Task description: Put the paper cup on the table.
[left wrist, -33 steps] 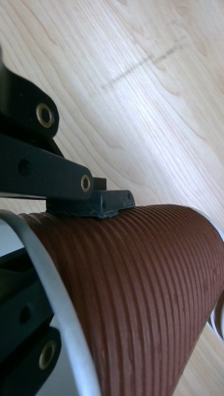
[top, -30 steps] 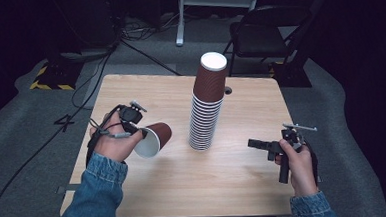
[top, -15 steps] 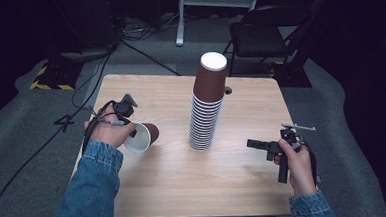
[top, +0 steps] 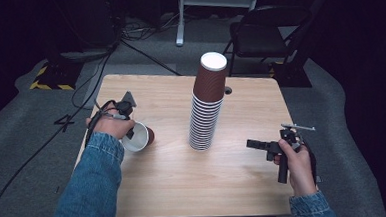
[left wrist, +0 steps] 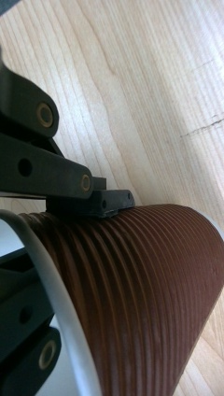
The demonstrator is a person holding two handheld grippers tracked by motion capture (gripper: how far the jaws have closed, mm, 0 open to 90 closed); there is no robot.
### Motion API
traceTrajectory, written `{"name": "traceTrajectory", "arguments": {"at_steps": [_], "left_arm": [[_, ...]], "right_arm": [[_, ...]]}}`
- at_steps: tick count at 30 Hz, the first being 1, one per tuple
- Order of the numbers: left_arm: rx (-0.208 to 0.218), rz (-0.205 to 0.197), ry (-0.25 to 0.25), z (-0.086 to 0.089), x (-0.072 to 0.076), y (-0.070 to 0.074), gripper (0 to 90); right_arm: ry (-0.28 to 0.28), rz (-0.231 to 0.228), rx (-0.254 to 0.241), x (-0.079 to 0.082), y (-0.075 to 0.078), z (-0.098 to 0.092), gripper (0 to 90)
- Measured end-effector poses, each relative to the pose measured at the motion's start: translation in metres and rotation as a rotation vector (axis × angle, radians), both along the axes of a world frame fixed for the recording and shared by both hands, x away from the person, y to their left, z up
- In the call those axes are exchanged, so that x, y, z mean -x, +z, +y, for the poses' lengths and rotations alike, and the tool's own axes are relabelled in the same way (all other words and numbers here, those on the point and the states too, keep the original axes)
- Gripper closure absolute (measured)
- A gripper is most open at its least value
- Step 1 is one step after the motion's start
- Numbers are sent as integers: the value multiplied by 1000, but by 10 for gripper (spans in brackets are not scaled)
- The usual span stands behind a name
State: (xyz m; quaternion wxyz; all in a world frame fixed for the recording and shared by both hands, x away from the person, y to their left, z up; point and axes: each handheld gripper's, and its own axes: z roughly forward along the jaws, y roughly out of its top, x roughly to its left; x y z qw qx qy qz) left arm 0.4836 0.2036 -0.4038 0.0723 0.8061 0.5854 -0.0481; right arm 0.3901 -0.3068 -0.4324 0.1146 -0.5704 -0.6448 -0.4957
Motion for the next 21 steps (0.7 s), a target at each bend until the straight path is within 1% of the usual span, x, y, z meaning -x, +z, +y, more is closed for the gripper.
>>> {"name": "traceTrajectory", "arguments": {"at_steps": [1, 2, 5, 12, 14, 17, 21], "left_arm": [[-5, 7, 1, 0, -1, -1, 857], [4, 14, 15, 1, -3, -1, 857], [6, 33, 21, 1, -6, -1, 857], [26, 60, 45, 3, -10, -2, 855], [29, 68, 45, 4, -11, -3, 853], [24, 73, 52, 3, -12, -3, 851], [15, 74, 42, -1, -13, -2, 845]], "right_arm": [[0, 2, -1, 0, 0, 0, 156], [1, 3, -1, 0, 0, 0, 156], [6, -2, -1, 0, 0, 1, 156], [6, -3, -3, 0, 0, 0, 156], [6, -2, -4, 0, 0, 1, 156], [8, -3, -4, 0, 0, 1, 156], [8, -4, -4, 0, 0, 1, 156]]}}
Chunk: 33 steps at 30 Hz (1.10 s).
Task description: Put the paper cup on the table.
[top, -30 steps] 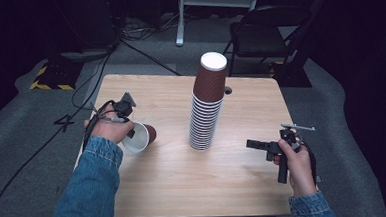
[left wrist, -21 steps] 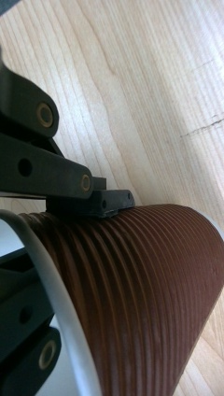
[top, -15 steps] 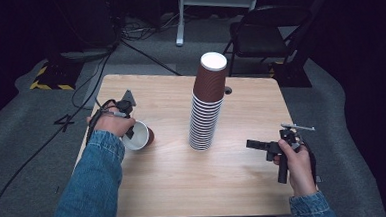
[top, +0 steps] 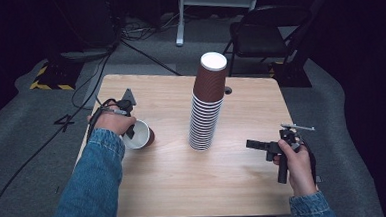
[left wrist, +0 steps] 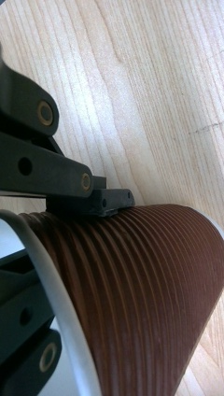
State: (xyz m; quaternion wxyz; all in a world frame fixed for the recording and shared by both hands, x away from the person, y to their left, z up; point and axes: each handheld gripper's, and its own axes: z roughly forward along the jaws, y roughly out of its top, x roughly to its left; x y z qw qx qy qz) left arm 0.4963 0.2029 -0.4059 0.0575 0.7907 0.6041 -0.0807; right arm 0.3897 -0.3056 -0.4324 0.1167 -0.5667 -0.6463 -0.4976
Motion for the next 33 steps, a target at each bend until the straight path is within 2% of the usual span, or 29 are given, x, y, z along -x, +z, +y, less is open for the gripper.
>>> {"name": "traceTrajectory", "arguments": {"at_steps": [5, 10, 18, 23, 25, 26, 33], "left_arm": [[-5, -15, 4, -4, -2, -2, 797], [-1, -62, -4, -6, -4, -2, 756], [-1, -93, -6, -6, -5, -2, 731], [22, -166, -10, -5, -3, -1, 617], [32, -219, -13, -5, -2, 1, 540], [32, -219, -13, -5, -2, 1, 504], [62, -356, -46, -9, 11, 15, 379]], "right_arm": [[2, -1, -4, 0, 0, 0, 156], [4, -2, -4, 0, 1, -1, 156], [8, -6, -3, 0, 1, 0, 156], [9, -13, 5, 1, 1, 0, 157], [15, -22, 16, 0, 0, 0, 157], [15, -22, 16, 0, 0, 0, 157], [14, -31, 23, -1, -1, 1, 158]]}}
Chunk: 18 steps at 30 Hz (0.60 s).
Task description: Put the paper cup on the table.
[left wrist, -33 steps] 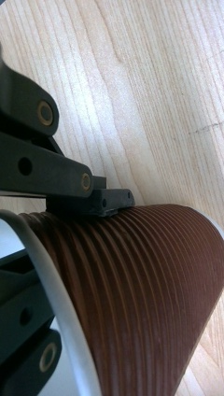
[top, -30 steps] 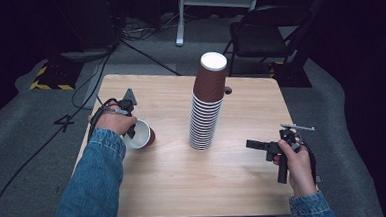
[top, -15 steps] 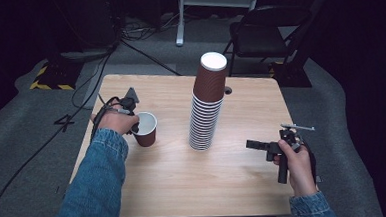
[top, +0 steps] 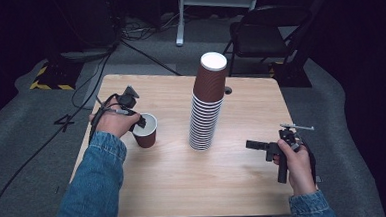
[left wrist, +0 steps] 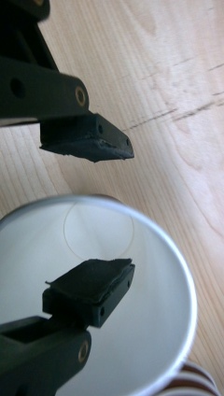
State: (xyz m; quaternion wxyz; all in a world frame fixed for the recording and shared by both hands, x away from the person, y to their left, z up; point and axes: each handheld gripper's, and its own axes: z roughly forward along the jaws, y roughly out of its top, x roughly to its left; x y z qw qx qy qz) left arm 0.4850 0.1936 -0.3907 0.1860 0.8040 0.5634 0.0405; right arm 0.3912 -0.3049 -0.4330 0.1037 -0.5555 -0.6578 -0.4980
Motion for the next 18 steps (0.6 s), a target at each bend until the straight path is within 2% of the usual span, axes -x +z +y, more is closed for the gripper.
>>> {"name": "traceTrajectory", "arguments": {"at_steps": [4, 7, 8, 9, 10, 11, 12, 13, 14, 15, 18], "left_arm": [[15, -79, -3, 2, 14, 13, 364], [9, -134, -8, 4, 29, 22, 365], [9, -134, -8, 4, 29, 22, 365], [28, -168, -16, 6, 41, 27, 365], [28, -168, -16, 6, 41, 27, 365], [42, -190, -19, 7, 49, 29, 365], [56, -213, -30, 9, 56, 30, 365], [70, -232, -47, 11, 62, 31, 365], [95, -245, -56, 12, 68, 31, 365], [124, -258, -61, 15, 77, 32, 365], [151, -306, -78, 22, 94, 34, 365]], "right_arm": [[3, -3, 11, -4, -1, 4, 159], [13, -10, 32, -7, -2, 7, 159], [13, -10, 32, -7, -2, 7, 159], [32, -42, 74, -9, -3, 8, 160], [46, -61, 99, -9, -3, 9, 160], [83, -92, 154, -10, -4, 9, 160], [83, -92, 154, -10, -4, 9, 160], [97, -124, 196, -10, -5, 10, 161], [89, -140, 217, -11, -6, 10, 162], [80, -152, 221, -11, -6, 10, 165], [70, -182, 228, -13, -6, 11, 166]]}}
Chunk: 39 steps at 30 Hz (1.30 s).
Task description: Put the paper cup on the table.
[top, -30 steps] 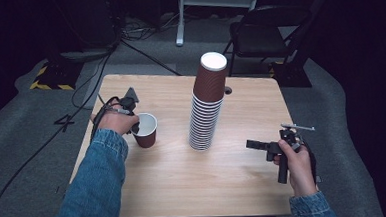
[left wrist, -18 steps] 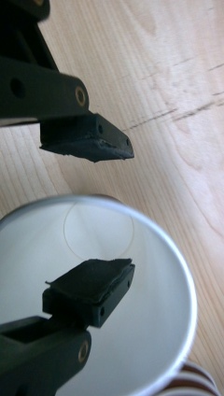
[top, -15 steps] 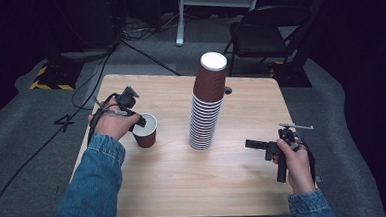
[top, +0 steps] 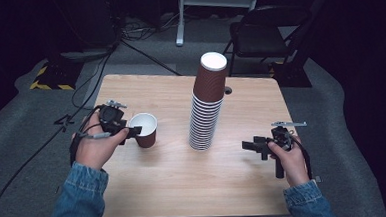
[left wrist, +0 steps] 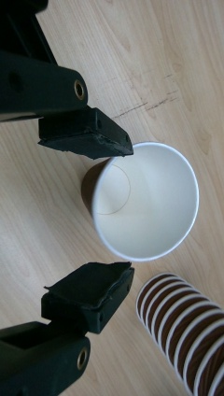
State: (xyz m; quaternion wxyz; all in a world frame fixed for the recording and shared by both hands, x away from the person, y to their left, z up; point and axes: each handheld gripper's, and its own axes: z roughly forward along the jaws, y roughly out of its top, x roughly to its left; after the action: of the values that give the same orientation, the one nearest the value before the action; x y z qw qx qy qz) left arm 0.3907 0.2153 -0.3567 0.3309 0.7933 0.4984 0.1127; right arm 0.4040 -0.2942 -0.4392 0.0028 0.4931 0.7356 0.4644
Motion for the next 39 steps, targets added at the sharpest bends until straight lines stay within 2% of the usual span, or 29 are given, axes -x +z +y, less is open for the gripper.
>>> {"name": "traceTrajectory", "arguments": {"at_steps": [2, 3, 4, 8, 9, 13, 15, 19, 22, 24, 26, 28, 30, 32, 35, 39], "left_arm": [[23, -35, -3, 5, 12, 0, 362], [25, -68, -7, 8, 20, -1, 362], [24, -83, -13, 10, 24, -3, 359], [11, -117, -52, 16, 35, -13, 354], [10, -136, -63, 17, 39, -16, 356], [46, -206, -88, 17, 53, -28, 348], [57, -212, -93, 16, 56, -31, 346], [93, -234, -116, 18, 63, -50, 347], [60, -237, -130, 21, 64, -61, 349], [56, -216, -123, 23, 66, -67, 348], [60, -177, -100, 25, 67, -72, 347], [30, -157, -59, 29, 67, -77, 346], [10, -147, -55, 31, 67, -82, 346], [15, -128, -58, 32, 67, -89, 345], [-1, -106, -56, 35, 66, -100, 344], [-25, -97, -49, 40, 64, -114, 343]], "right_arm": [[-14, -16, 16, 0, 0, -1, 170], [-17, -25, 23, 0, 0, -1, 171], [-27, -39, 35, 0, 0, -3, 173], [-35, -62, 45, 2, -1, -8, 174], [-35, -69, 52, 2, -1, -10, 175], [-44, -108, 89, 4, -3, -15, 177], [-51, -127, 115, 5, -3, -16, 179], [-47, -159, 131, 8, -4, -18, 178], [-45, -171, 145, 10, -6, -19, 177], [-40, -174, 161, 11, -6, -18, 175], [-38, -182, 179, 11, -7, -18, 171], [-41, -189, 200, 11, -8, -19, 171], [-42, -184, 218, 12, -10, -18, 171], [-37, -189, 231, 12, -11, -18, 171], [-29, -194, 239, 13, -13, -18, 170], [-33, -197, 264, 13, -17, -18, 170]]}}
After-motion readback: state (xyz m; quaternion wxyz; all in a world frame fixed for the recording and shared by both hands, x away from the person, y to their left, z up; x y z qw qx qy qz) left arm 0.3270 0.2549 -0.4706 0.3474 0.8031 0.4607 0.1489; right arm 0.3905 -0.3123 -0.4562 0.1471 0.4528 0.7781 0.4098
